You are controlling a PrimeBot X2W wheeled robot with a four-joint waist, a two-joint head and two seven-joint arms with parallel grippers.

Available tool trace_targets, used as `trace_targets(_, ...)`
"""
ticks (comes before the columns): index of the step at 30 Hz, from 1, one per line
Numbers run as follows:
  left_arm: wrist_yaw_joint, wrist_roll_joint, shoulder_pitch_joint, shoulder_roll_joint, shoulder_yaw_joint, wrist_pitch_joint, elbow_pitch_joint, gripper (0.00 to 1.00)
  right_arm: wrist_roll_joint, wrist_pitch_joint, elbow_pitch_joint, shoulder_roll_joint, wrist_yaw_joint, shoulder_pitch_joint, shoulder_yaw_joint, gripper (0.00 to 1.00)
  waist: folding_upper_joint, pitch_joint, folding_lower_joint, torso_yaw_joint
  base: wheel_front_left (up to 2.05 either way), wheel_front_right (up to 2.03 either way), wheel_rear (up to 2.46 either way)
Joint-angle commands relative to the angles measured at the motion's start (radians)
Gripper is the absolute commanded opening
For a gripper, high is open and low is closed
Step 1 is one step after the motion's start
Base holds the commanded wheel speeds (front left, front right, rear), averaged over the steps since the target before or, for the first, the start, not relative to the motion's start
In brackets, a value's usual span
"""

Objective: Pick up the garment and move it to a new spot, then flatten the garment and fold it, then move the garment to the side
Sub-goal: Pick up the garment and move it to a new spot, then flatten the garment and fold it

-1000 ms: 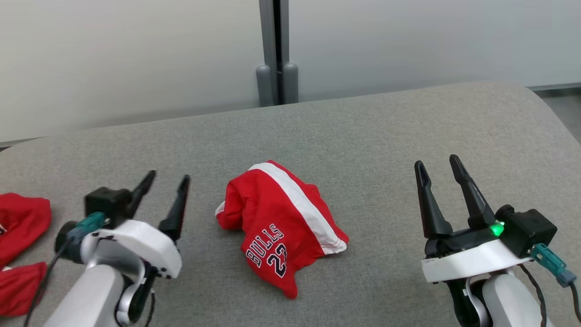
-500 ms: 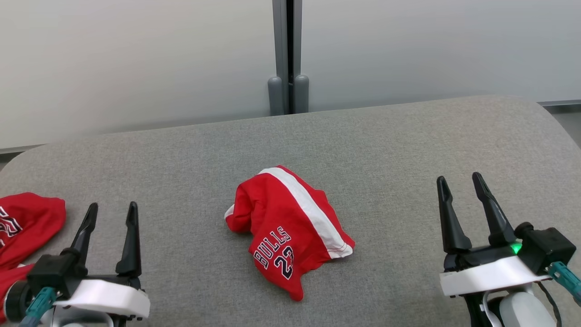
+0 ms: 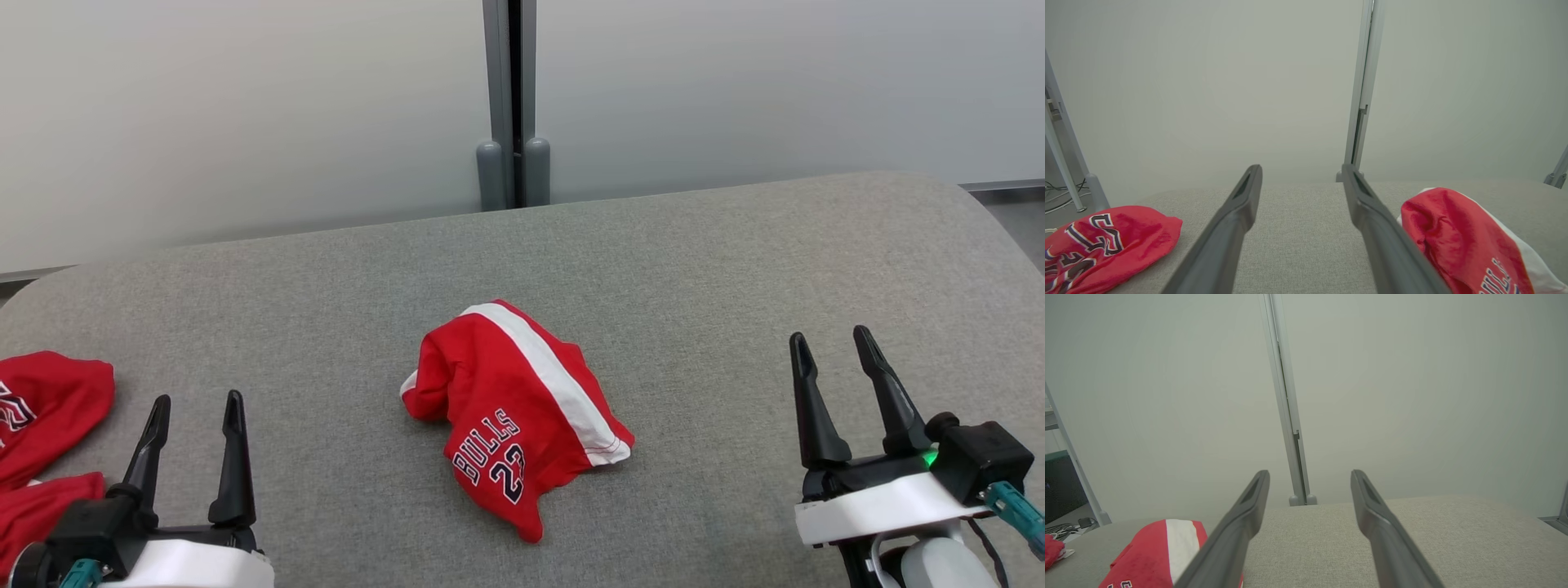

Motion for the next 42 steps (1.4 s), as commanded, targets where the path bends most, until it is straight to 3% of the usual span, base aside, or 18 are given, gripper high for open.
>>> trace_targets(1,-0.010,0.012,-0.005,-0.004,0.008,-0.004,0.004,1.00,0.002,-0.001,0.005,-0.006,0.000,-0.003,0.003,1.00,-0.0001,-0.001,0.0000,0.001,0.00,0.00,0.00)
trace_targets(15,-0.051,0.047,-0.025,-0.028,0.045,-0.005,0.036,1.00,0.021,-0.001,0.021,-0.012,0.000,-0.007,0.023,1.00,-0.0001,0.000,0.0000,0.008,0.00,0.00,0.00)
trace_targets(28,-0.053,0.044,-0.018,-0.025,0.062,-0.003,0.042,1.00,0.089,0.001,0.083,-0.018,0.000,-0.030,0.078,1.00,-0.0001,-0.011,0.0000,0.048,0.00,0.00,0.00)
trace_targets(36,-0.052,0.043,-0.022,-0.023,0.045,0.016,0.033,1.00,0.347,0.257,0.251,-0.001,0.000,-0.052,0.188,1.00,-0.0001,-0.019,0.0000,0.138,0.00,0.00,0.00)
trace_targets(42,-0.062,0.038,-0.037,-0.015,0.034,0.030,0.036,1.00,0.497,0.388,0.357,0.020,0.000,-0.060,0.192,1.00,-0.0001,-0.015,0.0000,0.207,0.00,0.00,0.00)
